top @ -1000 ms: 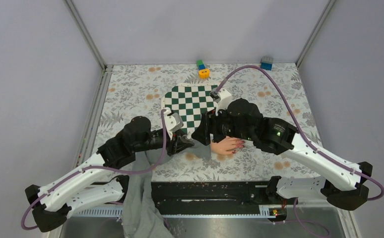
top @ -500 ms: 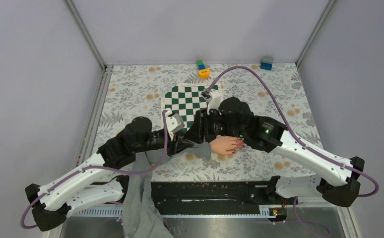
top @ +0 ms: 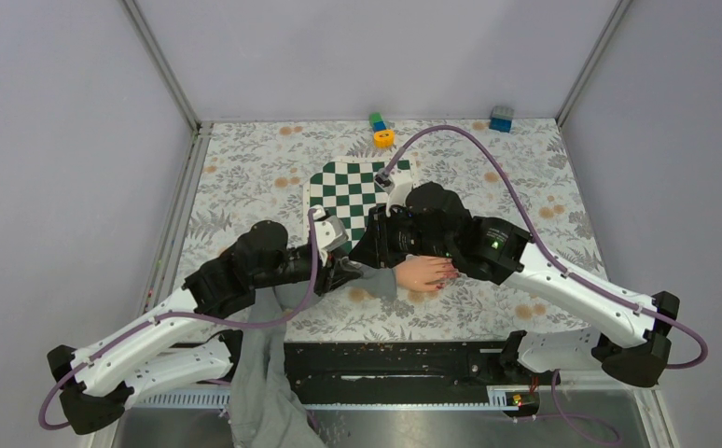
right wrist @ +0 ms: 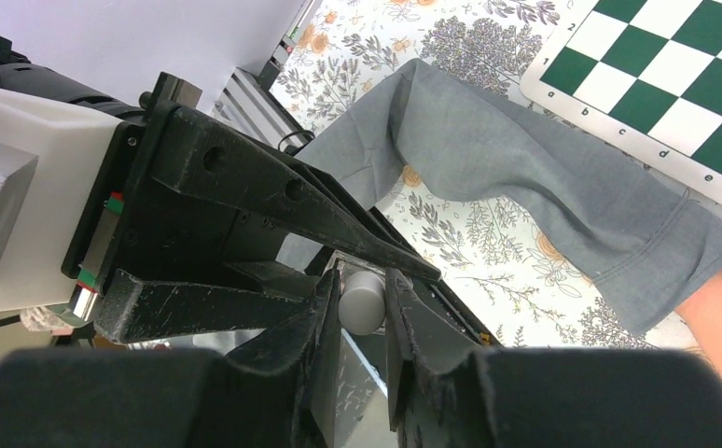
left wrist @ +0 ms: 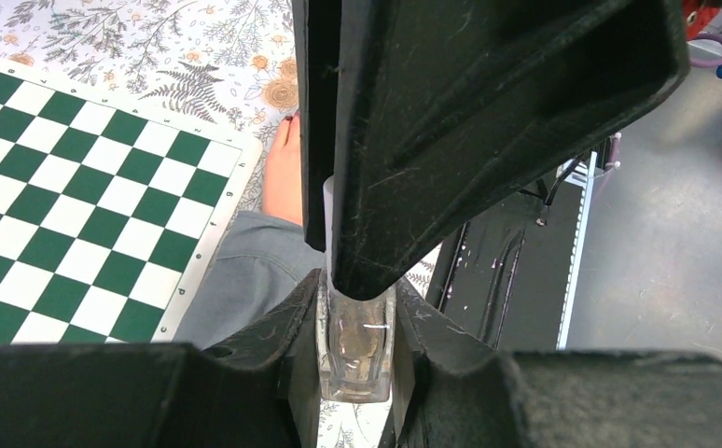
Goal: Paint the nails
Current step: Place the nail polish bottle at the center of the board, then reset both arms
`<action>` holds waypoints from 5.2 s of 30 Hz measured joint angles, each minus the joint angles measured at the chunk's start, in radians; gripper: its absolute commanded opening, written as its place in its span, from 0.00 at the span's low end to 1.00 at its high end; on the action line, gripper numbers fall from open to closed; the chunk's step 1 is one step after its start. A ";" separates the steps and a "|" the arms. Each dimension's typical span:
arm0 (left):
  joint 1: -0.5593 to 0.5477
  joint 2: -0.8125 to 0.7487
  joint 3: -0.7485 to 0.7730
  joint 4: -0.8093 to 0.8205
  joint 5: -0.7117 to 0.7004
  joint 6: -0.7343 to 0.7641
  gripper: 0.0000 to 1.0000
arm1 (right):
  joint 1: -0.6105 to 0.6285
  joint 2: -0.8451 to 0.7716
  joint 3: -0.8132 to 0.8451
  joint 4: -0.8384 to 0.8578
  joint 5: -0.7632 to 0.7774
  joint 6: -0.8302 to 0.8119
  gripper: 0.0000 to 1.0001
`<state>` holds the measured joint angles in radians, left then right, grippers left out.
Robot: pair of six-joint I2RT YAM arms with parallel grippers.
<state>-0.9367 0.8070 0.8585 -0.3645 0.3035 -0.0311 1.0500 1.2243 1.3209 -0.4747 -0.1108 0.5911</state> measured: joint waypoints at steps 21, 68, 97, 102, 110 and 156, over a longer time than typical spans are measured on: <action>0.022 -0.025 0.023 0.015 -0.077 -0.009 0.99 | -0.016 -0.094 -0.097 -0.066 0.362 -0.075 0.00; 0.568 -0.120 0.014 -0.001 -0.333 -0.101 0.99 | -0.512 0.276 -0.561 0.544 0.534 -0.337 0.00; 0.568 -0.118 0.014 -0.002 -0.322 -0.101 0.99 | -0.520 0.299 -0.572 0.565 0.524 -0.283 0.98; 0.569 -0.117 0.014 -0.002 -0.317 -0.101 0.99 | -0.520 0.279 -0.590 0.564 0.519 -0.277 1.00; 0.601 -0.067 0.014 -0.001 -0.256 -0.171 0.99 | -0.520 0.103 -0.595 0.510 0.515 -0.261 0.99; 0.742 -0.394 -0.084 -0.030 -0.596 -0.186 0.99 | -0.776 -0.865 -0.726 0.374 0.494 -0.530 1.00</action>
<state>-0.1947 0.4129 0.7742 -0.3946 -0.2928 -0.2169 0.2737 0.3595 0.5953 -0.1009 0.3836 0.0612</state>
